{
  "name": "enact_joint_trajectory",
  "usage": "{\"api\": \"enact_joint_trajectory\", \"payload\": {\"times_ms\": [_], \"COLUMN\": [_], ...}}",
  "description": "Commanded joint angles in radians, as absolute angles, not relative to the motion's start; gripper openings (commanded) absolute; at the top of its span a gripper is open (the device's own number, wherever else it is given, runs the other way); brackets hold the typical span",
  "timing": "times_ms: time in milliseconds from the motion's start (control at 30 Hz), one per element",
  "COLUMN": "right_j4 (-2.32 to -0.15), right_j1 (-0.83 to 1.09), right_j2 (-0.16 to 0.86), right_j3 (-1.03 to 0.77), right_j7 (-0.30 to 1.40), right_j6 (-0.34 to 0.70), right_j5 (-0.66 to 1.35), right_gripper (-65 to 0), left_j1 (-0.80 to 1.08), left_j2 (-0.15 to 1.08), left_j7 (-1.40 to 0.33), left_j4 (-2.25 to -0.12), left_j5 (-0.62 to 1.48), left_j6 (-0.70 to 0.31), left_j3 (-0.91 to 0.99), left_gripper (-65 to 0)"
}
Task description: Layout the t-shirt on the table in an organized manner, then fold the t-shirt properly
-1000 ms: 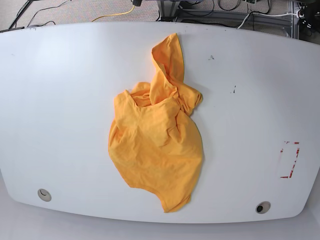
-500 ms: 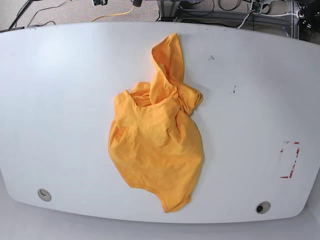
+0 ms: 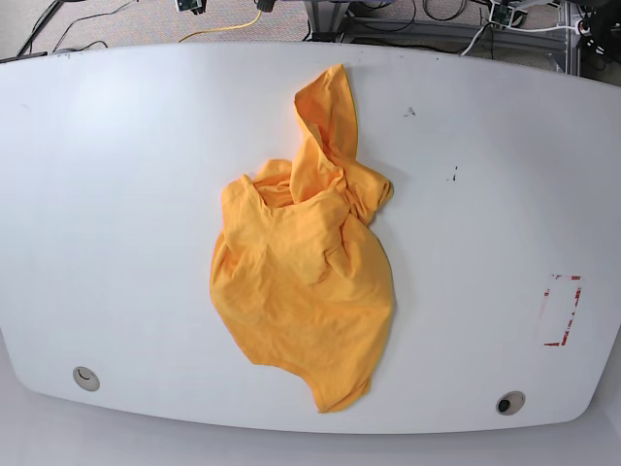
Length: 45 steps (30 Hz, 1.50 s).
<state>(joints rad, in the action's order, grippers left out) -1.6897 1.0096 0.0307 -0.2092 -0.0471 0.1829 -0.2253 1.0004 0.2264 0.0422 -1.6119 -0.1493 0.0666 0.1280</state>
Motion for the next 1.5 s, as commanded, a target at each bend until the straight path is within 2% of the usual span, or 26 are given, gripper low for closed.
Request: {"api": "enact_joint_trajectory", "payload": {"times_ms": [0, 733, 1067, 1367, 1400, 1467], "right_j4": [-1.71, -1.723, -1.726, -1.724, -1.698, -1.712], "right_j1": [1.025, 0.957, 0.887, 0.797, 0.829, 0.829], "right_j2": [0.034, 0.045, 0.039, 0.037, 0.036, 0.044], "right_j3": [-0.214, -0.214, -0.216, -0.21, -0.223, -0.223], "right_j7": [-0.061, -0.053, -0.056, -0.065, 0.068, 0.068], "right_j6": [0.179, 0.172, 0.175, 0.175, 0.203, 0.203], "right_j5": [-0.224, -0.229, -0.233, -0.233, -0.254, -0.254], "right_gripper": [-63.4, -63.2, -62.9, -61.7, -62.3, -62.3], "left_j1": [1.008, 0.947, 0.945, 0.861, 0.826, 0.819], "left_j2": [0.23, 0.23, 0.243, 0.243, 0.234, 0.234], "left_j7": [0.065, 0.072, 0.1, 0.1, 0.084, 0.084], "left_j4": [-1.617, -1.689, -1.798, -1.785, -1.768, -1.768], "left_j5": [-0.153, -0.103, -0.095, -0.102, -0.108, -0.108], "left_j6": [0.074, 0.074, 0.075, 0.075, 0.061, 0.061], "left_j3": [0.131, 0.102, -0.025, -0.089, -0.085, -0.084], "left_gripper": [-63.4, -63.2, -63.7, -64.1, -62.5, -62.5]}}
